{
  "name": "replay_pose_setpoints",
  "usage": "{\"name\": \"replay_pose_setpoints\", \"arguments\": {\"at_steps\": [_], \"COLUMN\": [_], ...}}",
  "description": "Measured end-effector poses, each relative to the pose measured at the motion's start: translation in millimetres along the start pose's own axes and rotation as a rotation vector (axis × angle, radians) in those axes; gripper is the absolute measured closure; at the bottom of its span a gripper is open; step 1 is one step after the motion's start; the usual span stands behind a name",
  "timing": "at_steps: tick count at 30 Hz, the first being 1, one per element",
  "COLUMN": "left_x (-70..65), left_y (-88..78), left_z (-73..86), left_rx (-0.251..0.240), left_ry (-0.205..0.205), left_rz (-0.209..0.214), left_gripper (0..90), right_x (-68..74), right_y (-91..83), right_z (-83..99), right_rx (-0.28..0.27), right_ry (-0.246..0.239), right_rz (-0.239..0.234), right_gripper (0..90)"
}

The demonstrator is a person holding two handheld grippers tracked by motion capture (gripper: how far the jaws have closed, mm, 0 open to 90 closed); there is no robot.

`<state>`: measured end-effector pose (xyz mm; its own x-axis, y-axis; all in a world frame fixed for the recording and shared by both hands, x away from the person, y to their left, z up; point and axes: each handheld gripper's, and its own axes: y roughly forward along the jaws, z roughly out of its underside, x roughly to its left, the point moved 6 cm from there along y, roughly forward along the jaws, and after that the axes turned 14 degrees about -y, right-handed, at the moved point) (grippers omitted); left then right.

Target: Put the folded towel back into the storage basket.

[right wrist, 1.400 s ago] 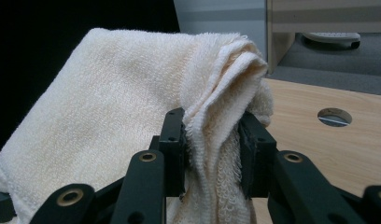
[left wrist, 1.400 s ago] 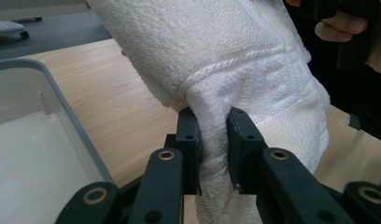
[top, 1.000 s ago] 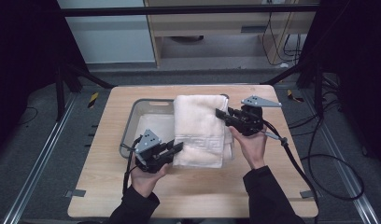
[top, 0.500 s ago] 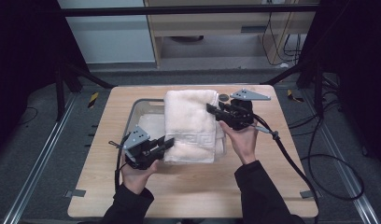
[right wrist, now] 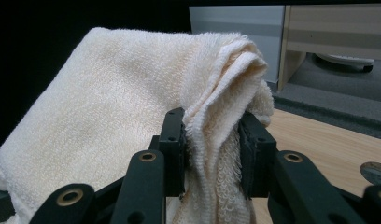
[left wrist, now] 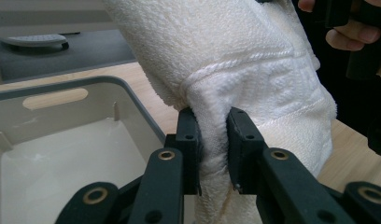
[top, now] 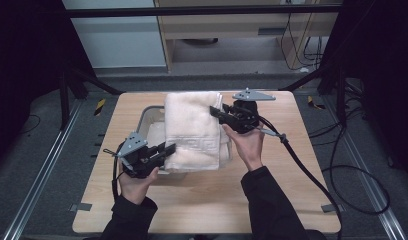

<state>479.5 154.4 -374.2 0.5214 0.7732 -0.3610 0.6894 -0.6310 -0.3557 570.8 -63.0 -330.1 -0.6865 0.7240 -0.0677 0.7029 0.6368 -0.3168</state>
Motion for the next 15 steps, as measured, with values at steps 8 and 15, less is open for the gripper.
{"name": "replay_pose_setpoints", "arguments": {"at_steps": [8, 15], "left_x": [14.3, 24.9], "left_y": [-14.6, -24.4], "left_z": [-8.2, -11.4], "left_rx": [-0.017, -0.037], "left_ry": [-0.009, -0.02], "left_rz": [-0.029, -0.049], "left_gripper": [75.9, 75.9], "right_x": [10.8, 19.9], "right_y": [15.9, 28.4], "right_z": [-11.3, -18.7], "right_rx": [-0.005, -0.007], "right_ry": [-0.005, -0.009], "right_rz": [-0.021, -0.031], "right_gripper": [66.8, 66.8]}}
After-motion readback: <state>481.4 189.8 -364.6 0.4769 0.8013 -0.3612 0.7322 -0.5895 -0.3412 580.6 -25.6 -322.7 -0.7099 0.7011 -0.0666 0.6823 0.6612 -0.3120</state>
